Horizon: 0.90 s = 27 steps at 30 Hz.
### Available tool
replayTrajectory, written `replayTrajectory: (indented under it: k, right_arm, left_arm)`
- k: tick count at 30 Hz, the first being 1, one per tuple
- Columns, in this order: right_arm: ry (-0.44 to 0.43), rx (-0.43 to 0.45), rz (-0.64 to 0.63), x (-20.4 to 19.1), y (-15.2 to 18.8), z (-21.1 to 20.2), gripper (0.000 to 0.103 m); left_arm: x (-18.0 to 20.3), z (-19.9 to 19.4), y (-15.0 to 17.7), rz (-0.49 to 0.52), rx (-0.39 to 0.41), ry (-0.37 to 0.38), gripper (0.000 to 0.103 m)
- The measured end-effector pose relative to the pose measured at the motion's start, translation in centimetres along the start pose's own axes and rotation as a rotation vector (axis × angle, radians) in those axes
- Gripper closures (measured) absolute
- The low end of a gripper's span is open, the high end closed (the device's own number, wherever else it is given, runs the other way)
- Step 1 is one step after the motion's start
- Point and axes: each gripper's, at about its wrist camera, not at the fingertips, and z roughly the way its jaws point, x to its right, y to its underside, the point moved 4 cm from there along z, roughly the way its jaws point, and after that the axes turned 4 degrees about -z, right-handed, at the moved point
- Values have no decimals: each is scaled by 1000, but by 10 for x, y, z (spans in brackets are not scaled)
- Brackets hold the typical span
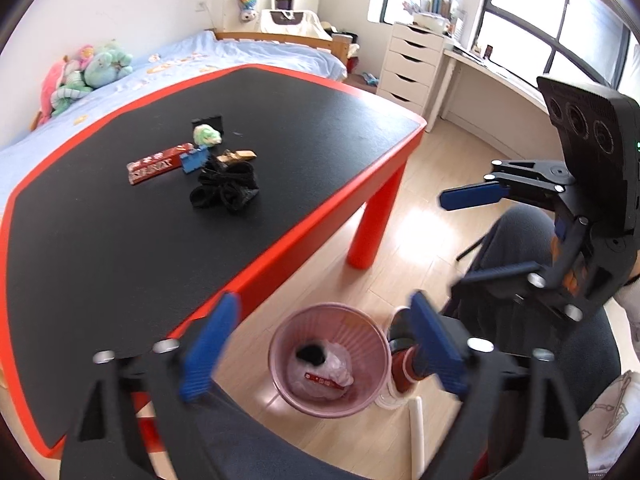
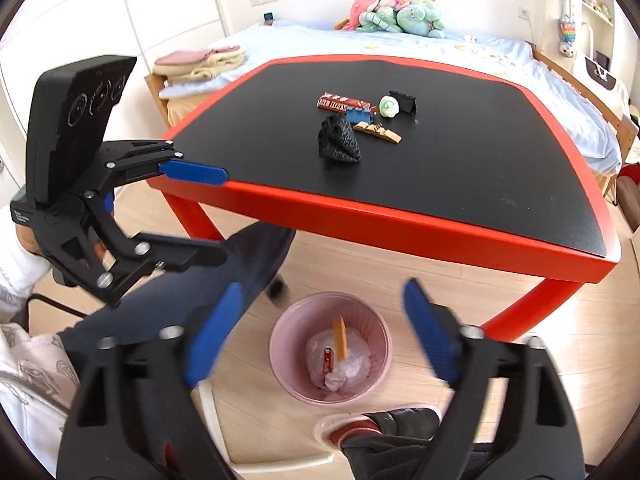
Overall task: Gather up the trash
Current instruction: 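Carry the cloth and stick to the wastebasket and open both tools, then grasp the red carton strip with the left tool while the right tool grasps the wooden clothespin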
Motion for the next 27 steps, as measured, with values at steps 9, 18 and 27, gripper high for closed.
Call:
replayTrajectory:
  k: [9,18,27]
  right_arm:
    - [19,-18,26,3,4,3,4]
    - [23,-20,36,3,3,3,3]
    - [20,-9,30,4,-6,1,3]
  left_arm:
    - [-10,-2,-2,-34,3,-33,8]
    - [-12,-2,-2,-38,0,-37,8]
    - [-20,-8,-5,-52,11,-46,8]
